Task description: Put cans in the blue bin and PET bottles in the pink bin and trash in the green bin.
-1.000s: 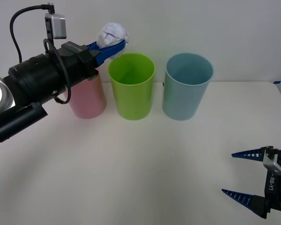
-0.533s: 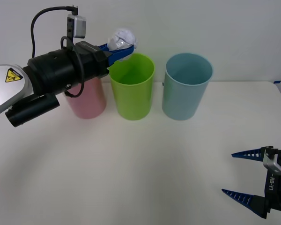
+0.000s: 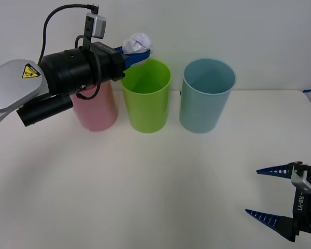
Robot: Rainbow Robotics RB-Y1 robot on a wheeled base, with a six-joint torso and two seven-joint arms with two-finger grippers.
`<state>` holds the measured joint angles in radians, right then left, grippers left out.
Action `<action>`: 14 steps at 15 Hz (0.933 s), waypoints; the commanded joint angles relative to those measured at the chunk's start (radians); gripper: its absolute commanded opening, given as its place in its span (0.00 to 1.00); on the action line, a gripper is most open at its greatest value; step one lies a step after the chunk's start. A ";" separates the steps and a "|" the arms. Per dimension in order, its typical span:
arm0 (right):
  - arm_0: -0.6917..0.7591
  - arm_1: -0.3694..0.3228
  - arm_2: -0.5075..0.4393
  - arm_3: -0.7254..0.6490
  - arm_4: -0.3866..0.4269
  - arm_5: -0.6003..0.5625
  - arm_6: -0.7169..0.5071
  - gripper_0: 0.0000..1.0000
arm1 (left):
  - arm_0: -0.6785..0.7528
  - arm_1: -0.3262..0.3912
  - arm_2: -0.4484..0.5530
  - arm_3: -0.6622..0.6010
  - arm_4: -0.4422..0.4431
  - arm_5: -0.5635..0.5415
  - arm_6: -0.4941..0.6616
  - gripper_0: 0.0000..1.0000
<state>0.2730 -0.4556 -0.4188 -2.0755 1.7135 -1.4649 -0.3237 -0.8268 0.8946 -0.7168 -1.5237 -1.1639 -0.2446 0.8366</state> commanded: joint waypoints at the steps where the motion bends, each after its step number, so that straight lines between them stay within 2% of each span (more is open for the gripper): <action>1: 0.000 0.000 0.000 0.000 0.000 0.000 0.000 1.00 | -0.052 0.000 -0.061 0.060 0.012 0.004 0.010 0.00; 4: 0.000 0.000 0.000 0.000 0.000 0.000 0.000 1.00 | -0.107 0.001 -0.155 0.096 0.058 0.008 0.027 0.00; 8: 0.000 0.000 0.000 0.000 0.000 0.000 0.000 1.00 | -0.181 0.003 -0.277 0.122 0.099 0.082 0.041 0.00; 14: 0.000 0.000 0.000 0.000 0.000 0.000 0.000 1.00 | -0.187 0.020 -0.296 0.123 0.105 0.100 0.035 0.00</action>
<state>0.2730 -0.4556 -0.4188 -2.0755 1.7135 -1.4649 -0.3236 -1.0143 0.9129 -1.0125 -1.4015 -1.0579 -0.1440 0.8704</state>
